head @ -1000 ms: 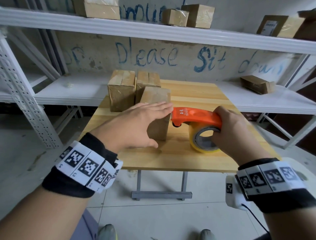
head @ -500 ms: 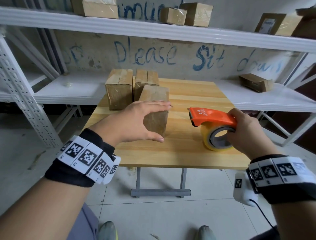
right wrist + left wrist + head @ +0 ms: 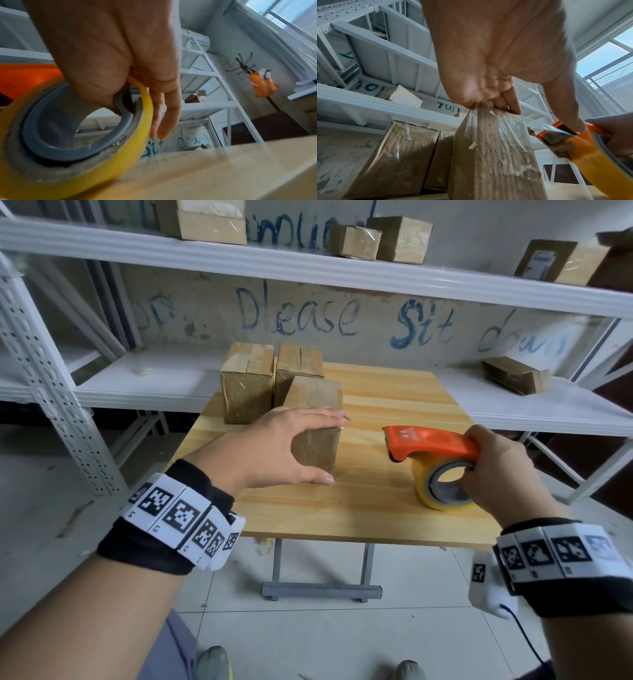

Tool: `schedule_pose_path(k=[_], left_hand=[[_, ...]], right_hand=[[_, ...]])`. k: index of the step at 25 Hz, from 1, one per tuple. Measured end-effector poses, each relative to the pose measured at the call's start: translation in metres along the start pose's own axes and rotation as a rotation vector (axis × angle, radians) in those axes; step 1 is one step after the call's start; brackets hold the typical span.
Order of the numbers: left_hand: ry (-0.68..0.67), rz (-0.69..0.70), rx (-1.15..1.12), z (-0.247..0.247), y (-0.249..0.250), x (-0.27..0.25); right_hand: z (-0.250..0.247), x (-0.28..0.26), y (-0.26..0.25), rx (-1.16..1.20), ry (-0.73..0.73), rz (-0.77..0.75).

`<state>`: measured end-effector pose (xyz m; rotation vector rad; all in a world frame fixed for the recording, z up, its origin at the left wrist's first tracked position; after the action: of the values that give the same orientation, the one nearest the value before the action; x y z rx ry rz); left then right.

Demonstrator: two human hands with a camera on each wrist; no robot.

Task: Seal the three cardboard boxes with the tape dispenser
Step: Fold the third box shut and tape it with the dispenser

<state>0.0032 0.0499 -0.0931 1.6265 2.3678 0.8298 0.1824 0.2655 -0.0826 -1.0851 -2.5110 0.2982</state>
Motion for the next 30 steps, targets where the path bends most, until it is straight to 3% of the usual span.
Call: schedule_pose_path(k=[3, 9, 16, 18, 23, 28, 30], left_hand=[[-0.006, -0.004, -0.032, 0.003, 0.002, 0.002], [0.014, 0.002, -0.039, 0.003, 0.001, 0.007], [0.015, -0.015, -0.082, 0.0, 0.001, 0.006], [0.014, -0.027, -0.06, -0.002, 0.0, 0.005], [0.029, -0.028, 0.001, -0.001, 0.009, 0.006], [0.039, -0.025, -0.07, -0.008, -0.01, 0.006], [0.027, -0.003, -0.121, -0.009, -0.02, 0.005]], right_hand=[[0.007, -0.006, -0.032, -0.15, 0.042, -0.114], [0.018, 0.002, -0.082, -0.248, 0.076, -0.174], [-0.005, 0.005, -0.129, -0.365, 0.35, -0.42], [-0.003, 0.012, -0.128, -0.373, 0.311, -0.477], [0.031, 0.015, -0.133, -0.381, 0.011, -0.541], [0.036, 0.017, -0.135, -0.274, 0.023, -0.534], [0.032, 0.021, -0.109, -0.154, -0.05, -0.432]])
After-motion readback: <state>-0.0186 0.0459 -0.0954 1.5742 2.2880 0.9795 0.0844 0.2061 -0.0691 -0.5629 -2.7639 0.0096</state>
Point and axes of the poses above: each hand's wrist, its own x-axis towards the middle knuckle, its own z-axis out of the palm, y = z × x, the point moved 8 cm from there along x, towards the middle knuckle, and after that the axes turned 2 degrees about z, right-handed, at the moved point
